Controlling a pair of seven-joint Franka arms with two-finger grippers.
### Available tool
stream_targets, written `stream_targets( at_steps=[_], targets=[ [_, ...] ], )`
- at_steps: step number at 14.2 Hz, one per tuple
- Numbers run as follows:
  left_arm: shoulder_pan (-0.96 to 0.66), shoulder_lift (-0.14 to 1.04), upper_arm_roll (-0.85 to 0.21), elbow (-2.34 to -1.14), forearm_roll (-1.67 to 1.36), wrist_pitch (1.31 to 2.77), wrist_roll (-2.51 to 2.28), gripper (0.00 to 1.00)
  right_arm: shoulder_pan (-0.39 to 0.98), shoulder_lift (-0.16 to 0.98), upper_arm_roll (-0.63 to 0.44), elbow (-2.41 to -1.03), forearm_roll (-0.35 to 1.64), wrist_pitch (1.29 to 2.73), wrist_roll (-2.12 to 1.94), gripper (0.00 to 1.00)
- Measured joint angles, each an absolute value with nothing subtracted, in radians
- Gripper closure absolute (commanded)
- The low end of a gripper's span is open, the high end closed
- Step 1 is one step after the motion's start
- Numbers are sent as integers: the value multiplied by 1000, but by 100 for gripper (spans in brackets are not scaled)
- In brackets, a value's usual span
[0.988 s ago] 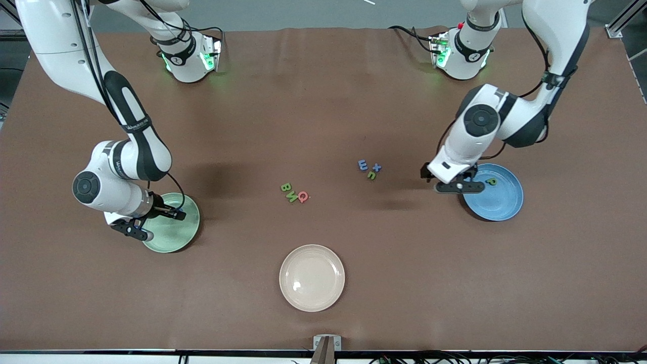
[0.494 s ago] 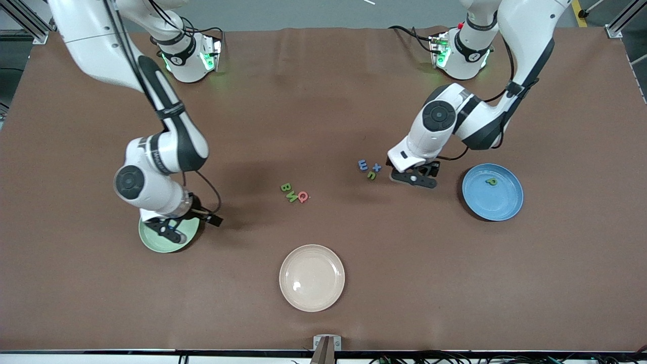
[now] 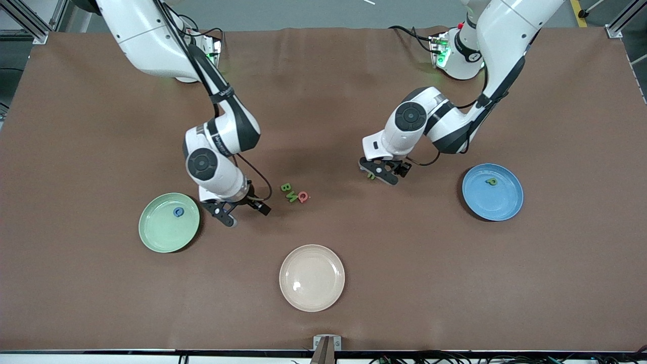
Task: Sort upper and lower case letters into plates
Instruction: 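Return both grippers to the letter pile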
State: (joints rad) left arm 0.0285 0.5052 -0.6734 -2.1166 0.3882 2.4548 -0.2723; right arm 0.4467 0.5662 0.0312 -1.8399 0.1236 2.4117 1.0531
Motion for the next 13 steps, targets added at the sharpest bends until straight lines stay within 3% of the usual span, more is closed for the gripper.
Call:
stream_targets(
  at_steps=[7,13],
  targets=[
    [-5,593,-670,-2099,418,2472,-272,33,503,585,21,-1880,57,2412,1199,8],
    [-9,595,-655,-2097,452,2472,-275,33,563,586,20,-1921,56,2471,1309,13]
  ],
)
